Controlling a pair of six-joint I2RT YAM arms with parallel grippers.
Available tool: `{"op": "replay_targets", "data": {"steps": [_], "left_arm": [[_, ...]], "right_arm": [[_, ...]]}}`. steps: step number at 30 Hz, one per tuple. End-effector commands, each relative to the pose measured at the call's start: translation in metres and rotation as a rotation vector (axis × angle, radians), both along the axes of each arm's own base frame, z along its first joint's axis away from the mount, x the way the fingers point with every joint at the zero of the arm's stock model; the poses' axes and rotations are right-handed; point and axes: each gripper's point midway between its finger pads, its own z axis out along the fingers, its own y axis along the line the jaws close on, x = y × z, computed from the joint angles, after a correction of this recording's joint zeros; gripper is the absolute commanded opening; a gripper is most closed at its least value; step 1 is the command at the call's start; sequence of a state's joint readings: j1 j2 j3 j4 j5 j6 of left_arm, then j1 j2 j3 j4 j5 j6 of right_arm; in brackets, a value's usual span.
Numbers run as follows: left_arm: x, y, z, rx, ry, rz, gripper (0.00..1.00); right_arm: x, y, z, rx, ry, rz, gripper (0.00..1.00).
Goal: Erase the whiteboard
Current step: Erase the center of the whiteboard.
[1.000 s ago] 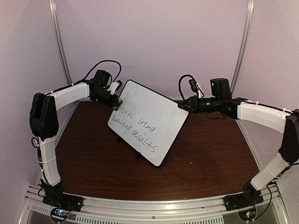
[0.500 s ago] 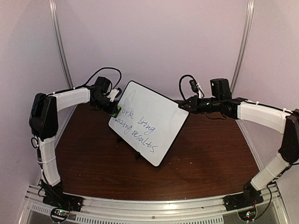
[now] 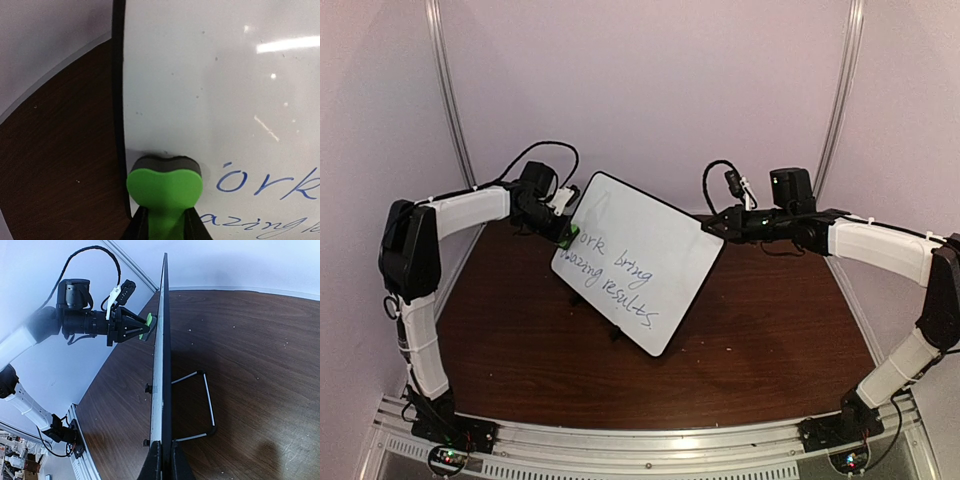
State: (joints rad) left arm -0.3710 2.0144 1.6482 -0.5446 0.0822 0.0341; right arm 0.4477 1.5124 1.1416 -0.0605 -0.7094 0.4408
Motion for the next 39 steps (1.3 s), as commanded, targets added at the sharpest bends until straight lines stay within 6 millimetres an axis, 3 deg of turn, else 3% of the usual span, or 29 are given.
{"op": "replay_targets", "data": {"steps": [1, 4, 12, 15, 18, 24, 28, 32, 39], "left_arm": [[0.007, -0.027, 0.046, -0.061, -0.131, -0.063, 0.09], [0.002, -0.022, 0.032, -0.04, -0.099, -0.045, 0.09], [-0.05, -0.007, -0.033, -0.009, 0.08, 0.011, 0.08], [-0.06, -0.004, -0.044, -0.008, 0.101, 0.019, 0.08], [-0.052, -0.004, -0.038, 0.004, 0.066, 0.015, 0.08], [-0.017, -0.026, 0.018, -0.061, -0.073, -0.023, 0.08], [-0.006, -0.038, 0.034, -0.045, -0.121, -0.062, 0.08], [-0.009, -0.042, 0.025, -0.038, -0.092, -0.071, 0.08], [-0.04, -0.023, -0.021, 0.042, 0.03, -0.017, 0.08]], "right_arm": [[-0.019, 0.02, 0.041, 0.047, -0.18, 0.149, 0.0], [-0.019, 0.019, 0.04, 0.045, -0.18, 0.148, 0.0], [-0.018, 0.021, 0.04, 0.049, -0.173, 0.153, 0.0], [-0.018, 0.022, 0.041, 0.051, -0.175, 0.154, 0.0], [-0.019, 0.022, 0.041, 0.05, -0.175, 0.157, 0.0], [-0.021, 0.023, 0.042, 0.049, -0.183, 0.159, 0.0], [-0.022, 0.022, 0.039, 0.04, -0.165, 0.157, 0.0], [-0.022, 0.022, 0.037, 0.038, -0.164, 0.156, 0.0], [-0.021, 0.022, 0.036, 0.036, -0.162, 0.157, 0.0]]}}
